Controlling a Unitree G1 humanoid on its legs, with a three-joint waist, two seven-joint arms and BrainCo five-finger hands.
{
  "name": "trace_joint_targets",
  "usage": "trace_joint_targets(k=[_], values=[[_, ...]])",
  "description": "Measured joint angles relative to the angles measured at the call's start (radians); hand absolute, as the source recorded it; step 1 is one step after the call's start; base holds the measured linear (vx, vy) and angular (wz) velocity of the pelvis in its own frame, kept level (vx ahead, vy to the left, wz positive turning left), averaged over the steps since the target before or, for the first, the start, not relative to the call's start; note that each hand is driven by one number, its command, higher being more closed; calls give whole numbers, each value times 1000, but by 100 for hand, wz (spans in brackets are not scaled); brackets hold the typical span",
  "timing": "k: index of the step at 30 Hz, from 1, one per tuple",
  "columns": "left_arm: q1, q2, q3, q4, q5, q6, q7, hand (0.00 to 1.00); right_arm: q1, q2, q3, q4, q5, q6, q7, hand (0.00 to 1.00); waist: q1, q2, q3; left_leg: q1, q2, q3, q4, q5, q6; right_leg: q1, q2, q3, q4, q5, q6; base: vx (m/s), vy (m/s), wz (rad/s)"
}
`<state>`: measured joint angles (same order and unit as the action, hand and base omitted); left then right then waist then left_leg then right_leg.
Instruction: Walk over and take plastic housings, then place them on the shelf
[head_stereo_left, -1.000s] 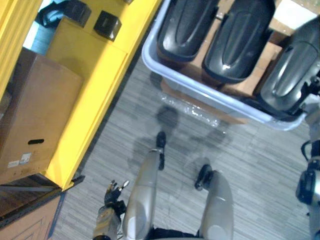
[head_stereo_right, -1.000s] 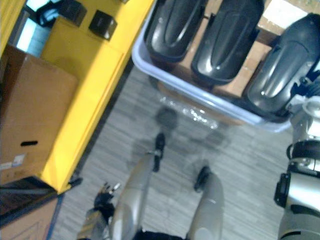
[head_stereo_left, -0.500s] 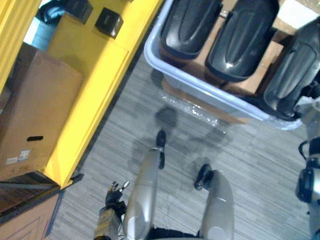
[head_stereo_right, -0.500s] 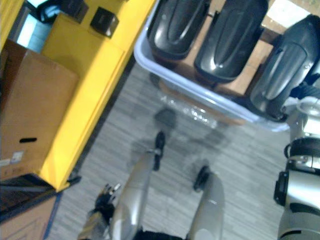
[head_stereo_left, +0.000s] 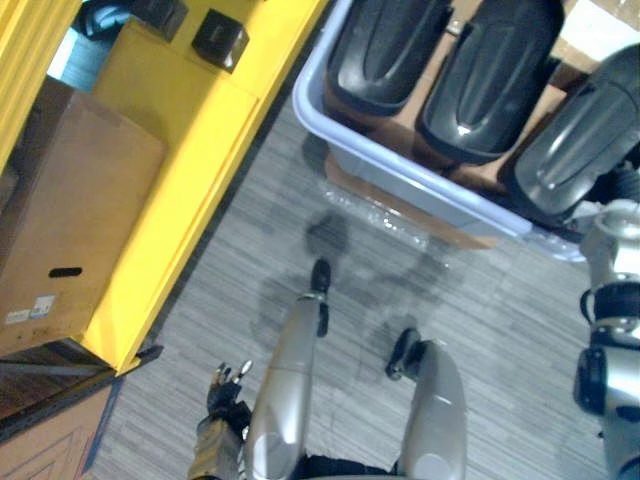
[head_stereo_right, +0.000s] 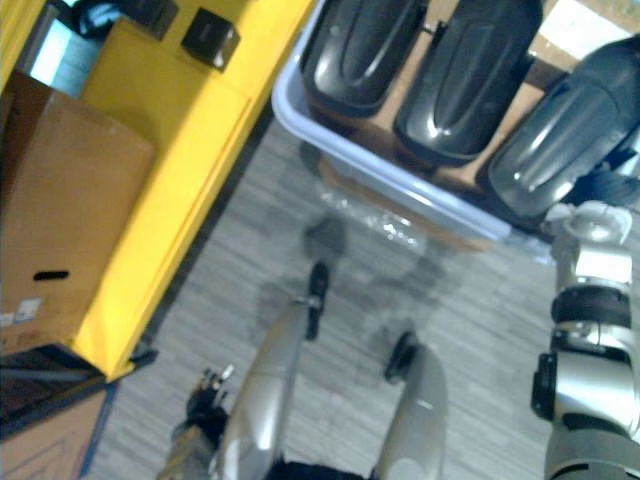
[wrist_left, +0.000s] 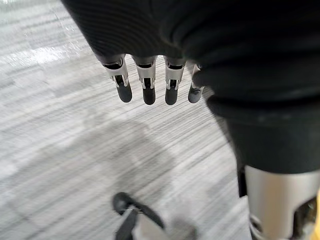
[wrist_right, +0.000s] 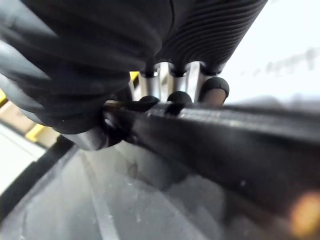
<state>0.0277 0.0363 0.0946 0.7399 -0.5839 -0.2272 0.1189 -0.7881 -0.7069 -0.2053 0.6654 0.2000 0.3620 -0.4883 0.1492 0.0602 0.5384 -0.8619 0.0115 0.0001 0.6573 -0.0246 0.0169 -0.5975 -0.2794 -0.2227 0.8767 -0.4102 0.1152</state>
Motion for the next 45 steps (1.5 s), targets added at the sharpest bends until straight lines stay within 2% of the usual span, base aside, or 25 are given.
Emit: trace_joint_targets(k=[3, 5, 6, 9, 11, 12, 14, 17, 19, 22, 24, 25, 27, 28, 29, 30, 32, 35, 37, 41, 45], values=[[3, -11, -7, -121, -10, -34, 31, 0, 41, 26, -3, -62, -39, -18, -5, 100, 0, -7, -1, 51, 0, 5, -14, -2, 2, 60, -1, -12, -24, 1, 3, 13, -33, 8], [3, -5, -3, -238, -45, -58, 72, 0, 72, 43, -8, -103, -79, -38, -15, 100, -1, -21, -3, 90, 0, 5, -41, 0, 1, 105, 2, -26, -54, 8, 3, 8, -29, 7], [3, -5, -1, -250, -46, -59, 77, 0, 74, 43, -9, -107, -81, -38, -15, 100, -1, -22, -3, 93, 0, 5, -44, 0, 1, 109, 3, -27, -58, 9, 4, 8, -18, 5], [13, -4, 13, -380, -42, -72, 163, 0, 102, 55, -15, -161, -102, -39, -19, 100, -5, -39, -7, 119, 3, 0, -72, 6, 3, 149, 13, -50, -104, 23, 3, 35, -7, 8], [19, -2, 23, -505, -28, -73, 226, 0, 147, 94, -28, -198, -136, -39, -22, 100, 0, -61, -8, 156, 4, -11, -88, 8, 0, 204, 20, -68, -143, 33, 4, 85, -8, 13], [19, -3, 23, -533, -25, -73, 235, 0, 157, 99, -29, -206, -137, -38, -23, 100, -1, -62, -8, 165, 3, -17, -91, 8, 0, 220, 22, -76, -155, 35, 5, 77, -4, 14], [19, -3, 24, -648, 35, -73, 281, 0, 180, 113, -30, -234, -147, -36, -33, 100, 1, -67, -10, 187, 3, -19, -102, 4, -3, 257, 29, -87, -189, 45, 6, 60, 7, 9], [9, -2, 25, -724, 99, -54, 315, 0, 193, 121, -45, -235, -168, -32, -35, 100, 1, -68, -10, 213, 1, -19, -127, 3, -6, 285, 30, -93, -217, 54, 10, 25, 0, 3], [1, 6, 24, -803, 206, -31, 337, 0, 234, 134, -71, -235, -197, -30, -36, 100, 0, -68, -10, 258, -5, -19, -149, 5, -8, 335, 30, -102, -250, 60, 13, 58, -18, 8], [-17, 58, 10, -863, 337, 18, 314, 0, 256, 135, -71, -235, -248, -33, -36, 100, -7, -69, -11, 307, -7, -15, -185, 11, -12, 381, 34, -102, -289, 70, 13, 52, -25, -1], [-51, 102, -6, -880, 420, 59, 270, 0, 256, 135, -68, -235, -277, -40, -35, 100, -18, -73, -12, 337, -5, -11, -221, 28, -10, 402, 39, -98, -319, 81, 12, 37, -28, -4], [-77, 147, -33, -879, 454, 97, 231, 0, 255, 135, -64, -235, -296, -56, -34, 100, -26, -76, -13, 363, -5, -3, -251, 42, -10, 419, 42, -94, -345, 91, 13, 53, -36, -15], [-123, 209, -79, -876, 479, 154, 161, 0, 248, 135, -40, -238, -322, -80, -30, 100, -30, -81, -16, 409, 4, 19, -292, 52, -13, 446, 55, -73, -385, 112, 12, 65, -48, -31], [-167, 244, -113, -863, 480, 193, 121, 0, 248, 135, -20, -261, -344, -84, -23, 100, -40, -84, -17, 437, 9, 36, -313, 59, -11, 469, 59, -66, -413, 123, 13, 88, -45, -39], [-224, 276, -145, -831, 479, 224, 82, 0, 238, 135, 6, -275, -375, -109, -12, 100, -57, -87, -20, 462, 13, 44, -327, 59, -11, 488, 66, -53, -430, 135, 14, 88, -32, -29], [-253, 289, -159, -812, 478, 235, 68, 0, 234, 135, 14, -283, -384, -122, -12, 100, -60, -89, -21, 470, 16, 49, -334, 59, -11, 495, 69, -49, -440, 141, 13, 60, -26, -36], [-425, 344, -235, -657, 463, 283, 20, 0, 200, 135, 66, -312, -418, -179, -7, 100, -89, -107, -38, 486, 31, 70, -351, 63, -11, 501, 84, -25, -476, 166, 12, 31, -15, -34], [-628, 356, -316, -449, 407, 345, -7, 0, 126, 135, 130, -311, -442, -239, -7, 100, -121, -129, -48, 511, 38, 98, -369, 69, -8, 507, 87, -6, -495, 187, 13, 11, -2, -26], [-702, 353, -355, -385, 377, 370, -13, 0, 80, 135, 174, -311, -451, -276, -7, 100, -136, -131, -49, 521, 39, 105, -371, 72, -9, 515, 88, 3, -504, 190, 13, -13, 10, -16], [-783, 343, -386, -290, 262, 386, -11, 0, 10, 138, 249, -302, -471, -320, -9, 100, -144, -131, -49, 534, 41, 106, -413, 100, -12, 509, 93, 4, -505, 191, 10, -39, -15, -1], [-784, 343, -384, -233, 139, 386, -15, 0, -5, 167, 258, -285, -510, -336, -9, 100, -140, -130, -50, 548, 38, 103, -447, 120, -14, 508, 94, 4, -504, 192, 6, -24, -12, 3]])
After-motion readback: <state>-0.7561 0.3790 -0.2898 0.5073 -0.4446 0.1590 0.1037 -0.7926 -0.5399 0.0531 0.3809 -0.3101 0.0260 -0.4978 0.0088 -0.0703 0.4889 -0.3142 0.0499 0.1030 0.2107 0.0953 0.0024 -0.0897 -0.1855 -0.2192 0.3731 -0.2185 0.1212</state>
